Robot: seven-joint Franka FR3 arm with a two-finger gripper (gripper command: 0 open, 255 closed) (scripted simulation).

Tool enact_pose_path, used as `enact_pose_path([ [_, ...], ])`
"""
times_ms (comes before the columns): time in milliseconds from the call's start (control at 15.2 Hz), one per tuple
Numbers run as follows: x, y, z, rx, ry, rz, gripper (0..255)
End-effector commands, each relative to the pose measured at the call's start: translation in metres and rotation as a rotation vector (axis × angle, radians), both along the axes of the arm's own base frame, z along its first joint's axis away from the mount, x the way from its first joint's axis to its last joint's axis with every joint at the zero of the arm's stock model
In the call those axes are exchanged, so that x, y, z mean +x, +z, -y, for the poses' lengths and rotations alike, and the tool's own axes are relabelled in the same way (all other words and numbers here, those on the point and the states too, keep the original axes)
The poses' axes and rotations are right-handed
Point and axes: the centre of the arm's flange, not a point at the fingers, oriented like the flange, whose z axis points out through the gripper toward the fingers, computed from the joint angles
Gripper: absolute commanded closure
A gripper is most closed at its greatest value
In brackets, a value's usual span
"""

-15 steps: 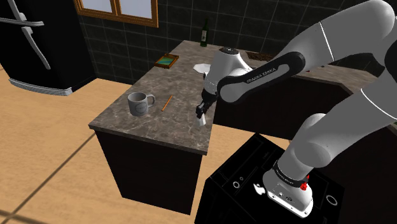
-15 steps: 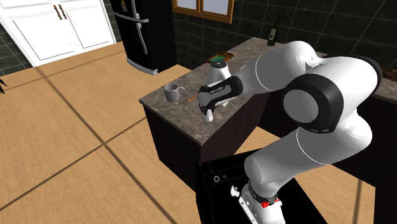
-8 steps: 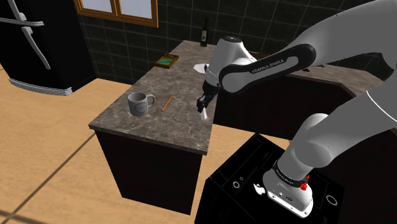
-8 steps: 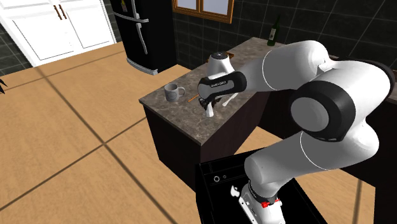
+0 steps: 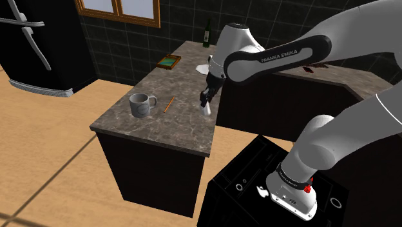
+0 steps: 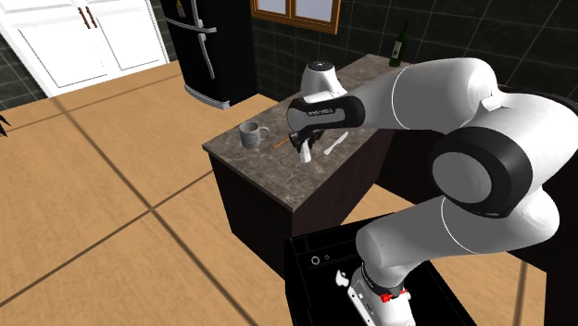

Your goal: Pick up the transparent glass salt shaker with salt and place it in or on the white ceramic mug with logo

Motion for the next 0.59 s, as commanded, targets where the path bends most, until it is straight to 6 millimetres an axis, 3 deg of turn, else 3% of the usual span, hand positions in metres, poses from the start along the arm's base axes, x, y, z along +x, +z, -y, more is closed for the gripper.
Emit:
enact_pose_path([
  [0,-0.001,0.011,0.001,0.000,0.000,0.000,255],
  [528,-0.001,0.053,0.001,0.000,0.000,0.000,255],
])
